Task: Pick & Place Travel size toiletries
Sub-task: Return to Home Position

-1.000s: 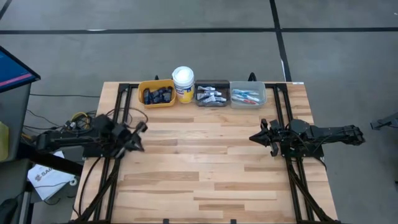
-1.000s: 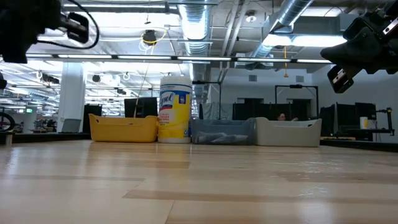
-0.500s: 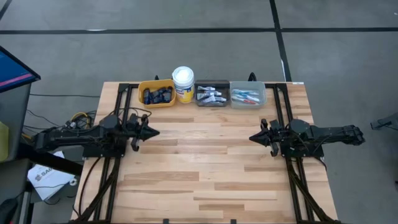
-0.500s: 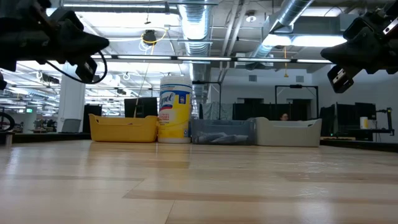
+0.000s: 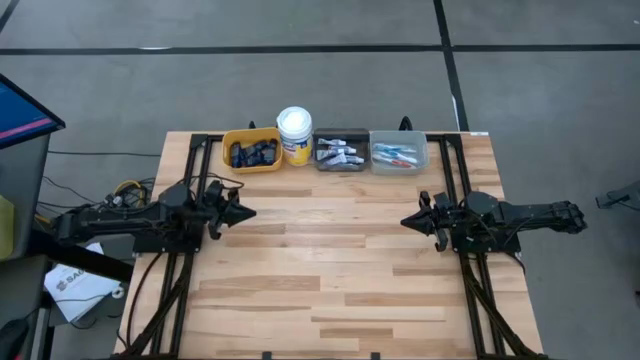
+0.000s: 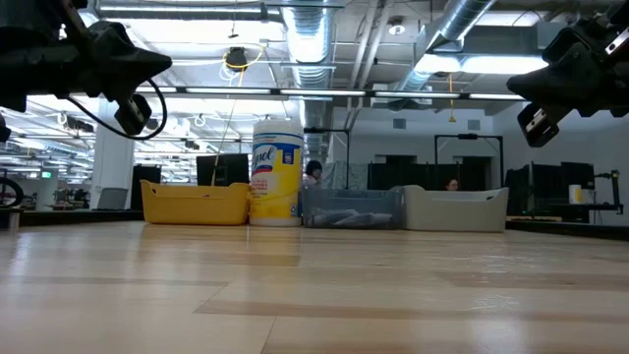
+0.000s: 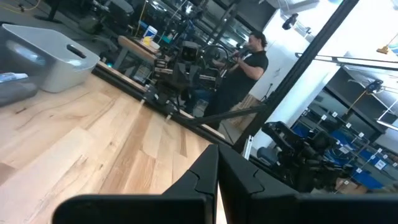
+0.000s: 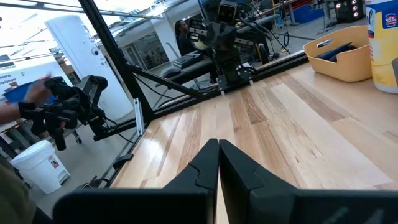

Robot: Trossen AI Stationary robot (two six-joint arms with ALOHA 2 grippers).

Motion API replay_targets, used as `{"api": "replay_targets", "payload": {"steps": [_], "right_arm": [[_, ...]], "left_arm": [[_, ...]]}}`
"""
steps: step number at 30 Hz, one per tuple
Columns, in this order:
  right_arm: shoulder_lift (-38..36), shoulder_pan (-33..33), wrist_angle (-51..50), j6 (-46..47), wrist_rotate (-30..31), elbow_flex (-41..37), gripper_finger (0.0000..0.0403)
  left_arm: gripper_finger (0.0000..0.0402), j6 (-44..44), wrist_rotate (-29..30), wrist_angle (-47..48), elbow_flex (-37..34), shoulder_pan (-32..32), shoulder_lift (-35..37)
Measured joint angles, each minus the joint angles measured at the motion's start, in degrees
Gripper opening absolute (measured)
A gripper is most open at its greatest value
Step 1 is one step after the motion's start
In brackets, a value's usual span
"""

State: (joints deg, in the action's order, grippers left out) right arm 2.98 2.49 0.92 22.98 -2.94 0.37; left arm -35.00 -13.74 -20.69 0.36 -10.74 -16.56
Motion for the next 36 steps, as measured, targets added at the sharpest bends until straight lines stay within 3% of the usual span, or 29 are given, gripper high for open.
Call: {"api": "replay_targets", "payload": {"steps": [8, 16, 20, 22, 26, 31, 36], "right_arm": [[0.0, 0.0, 0.0, 0.0, 0.0, 0.0, 0.0005], [0.0, 0.0, 0.0, 0.0, 0.0, 0.0, 0.0005], [0.0, 0.0, 0.0, 0.0, 0.0, 0.0, 0.0005], [-0.1, 0.0, 0.0, 0.0, 0.0, 0.0, 0.0005], [0.0, 0.0, 0.0, 0.0, 0.0, 0.0, 0.0005], [0.0, 0.0, 0.0, 0.0, 0.0, 0.0, 0.0005], [0.0, 0.0, 0.0, 0.0, 0.1, 0.0, 0.0005]], "left_arm": [[0.0002, 0.1, 0.0, 0.0, 0.0, 0.0, 0.9], [0.0002, 0.2, 0.2, -0.3, 0.0, 1.3, 16.5], [0.0002, 0.2, 0.2, -8.6, 0.0, 1.4, 16.0], [0.0002, 0.4, 0.3, -8.4, 0.0, 1.4, 16.5], [0.0002, 11.1, -3.4, -8.6, 0.0, 1.6, 16.5], [0.0002, 25.9, -11.7, -1.4, 0.0, 4.0, 16.5], [0.0002, 28.8, -12.8, 14.4, 0.0, 6.6, 16.6]]}}
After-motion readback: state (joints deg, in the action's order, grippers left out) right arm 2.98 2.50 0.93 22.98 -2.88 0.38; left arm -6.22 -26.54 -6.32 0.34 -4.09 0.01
